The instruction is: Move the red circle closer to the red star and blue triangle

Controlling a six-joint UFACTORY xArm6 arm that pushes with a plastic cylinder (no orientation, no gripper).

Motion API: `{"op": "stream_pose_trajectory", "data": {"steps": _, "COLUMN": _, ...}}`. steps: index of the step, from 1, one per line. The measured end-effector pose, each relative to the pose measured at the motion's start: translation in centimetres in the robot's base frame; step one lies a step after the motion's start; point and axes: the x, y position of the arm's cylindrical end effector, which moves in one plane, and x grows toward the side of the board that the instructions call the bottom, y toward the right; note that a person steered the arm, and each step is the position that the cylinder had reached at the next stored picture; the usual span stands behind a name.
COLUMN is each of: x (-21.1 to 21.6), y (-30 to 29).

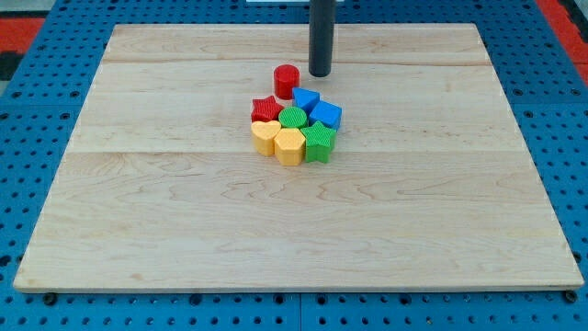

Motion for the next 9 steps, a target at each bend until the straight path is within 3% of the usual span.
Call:
{"op": "stream_pose_trajectory", "data": {"steps": 5, "x": 0.7, "y": -4.1}}
{"op": "stream_pose_trajectory", "data": {"steps": 7, "x": 0.7, "y": -2.0}}
{"op": "stream_pose_trajectory", "data": {"steps": 9, "x": -2.3, "y": -2.2}}
